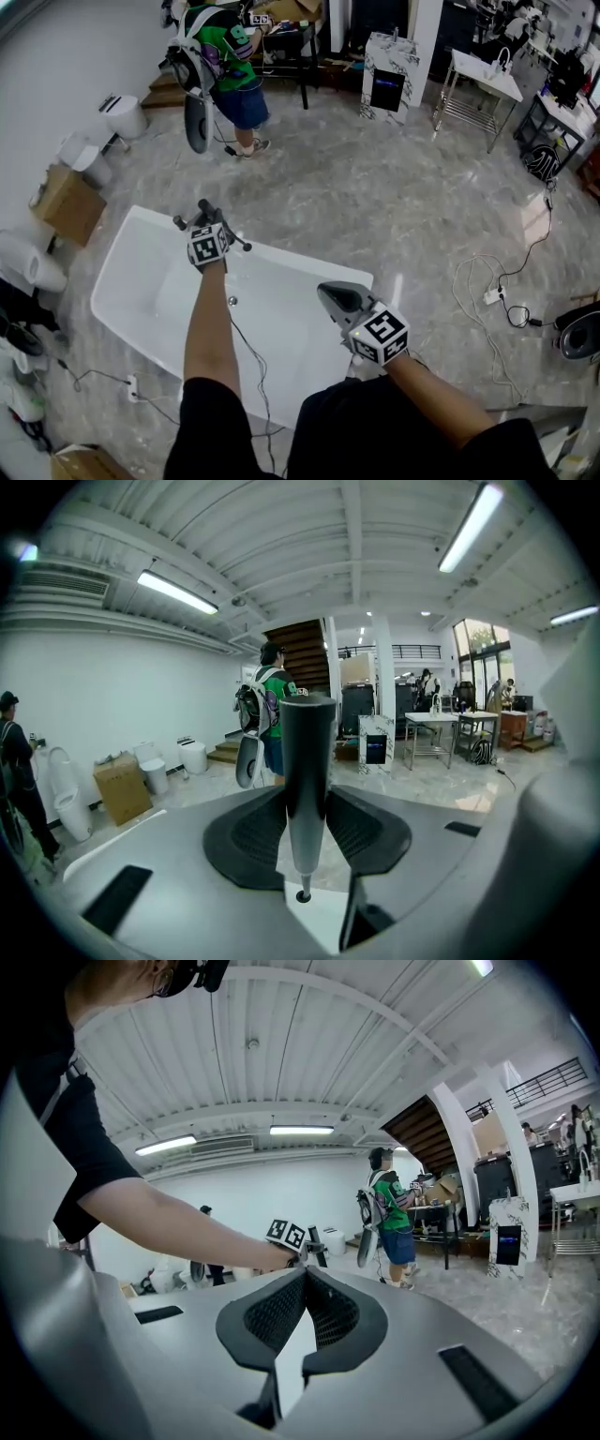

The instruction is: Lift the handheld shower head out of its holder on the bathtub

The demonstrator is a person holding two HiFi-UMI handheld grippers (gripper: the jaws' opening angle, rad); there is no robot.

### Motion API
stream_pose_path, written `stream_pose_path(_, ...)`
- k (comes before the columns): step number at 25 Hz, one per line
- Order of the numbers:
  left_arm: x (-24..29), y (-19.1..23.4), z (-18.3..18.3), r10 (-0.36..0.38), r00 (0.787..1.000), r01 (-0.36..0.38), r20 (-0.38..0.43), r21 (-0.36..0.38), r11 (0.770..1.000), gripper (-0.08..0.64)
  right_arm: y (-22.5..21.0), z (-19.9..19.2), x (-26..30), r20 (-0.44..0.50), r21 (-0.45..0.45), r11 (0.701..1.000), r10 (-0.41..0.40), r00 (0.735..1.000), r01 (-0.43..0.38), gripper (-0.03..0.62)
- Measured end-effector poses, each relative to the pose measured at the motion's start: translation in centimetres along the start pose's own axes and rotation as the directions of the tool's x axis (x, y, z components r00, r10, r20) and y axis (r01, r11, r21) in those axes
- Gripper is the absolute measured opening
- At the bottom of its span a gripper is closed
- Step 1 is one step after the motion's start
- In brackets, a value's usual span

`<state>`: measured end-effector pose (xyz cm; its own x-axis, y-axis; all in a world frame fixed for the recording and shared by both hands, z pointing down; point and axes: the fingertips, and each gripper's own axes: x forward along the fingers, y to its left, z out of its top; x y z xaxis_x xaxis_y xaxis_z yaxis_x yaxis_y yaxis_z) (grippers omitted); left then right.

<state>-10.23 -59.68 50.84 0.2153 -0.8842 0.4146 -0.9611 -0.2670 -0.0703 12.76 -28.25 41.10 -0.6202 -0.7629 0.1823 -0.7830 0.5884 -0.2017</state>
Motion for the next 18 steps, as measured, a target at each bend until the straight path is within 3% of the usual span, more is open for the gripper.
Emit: stream_pose_path(18, -0.78, -0.32, -0.7, 0.005, 0.999, -0.001, -0.036, 0.097, 0.995, 0.127, -0.74, 0.01, -0.57, -0.005, -0.008, 1.0, -0.004, 1.0, 0.004, -0.002)
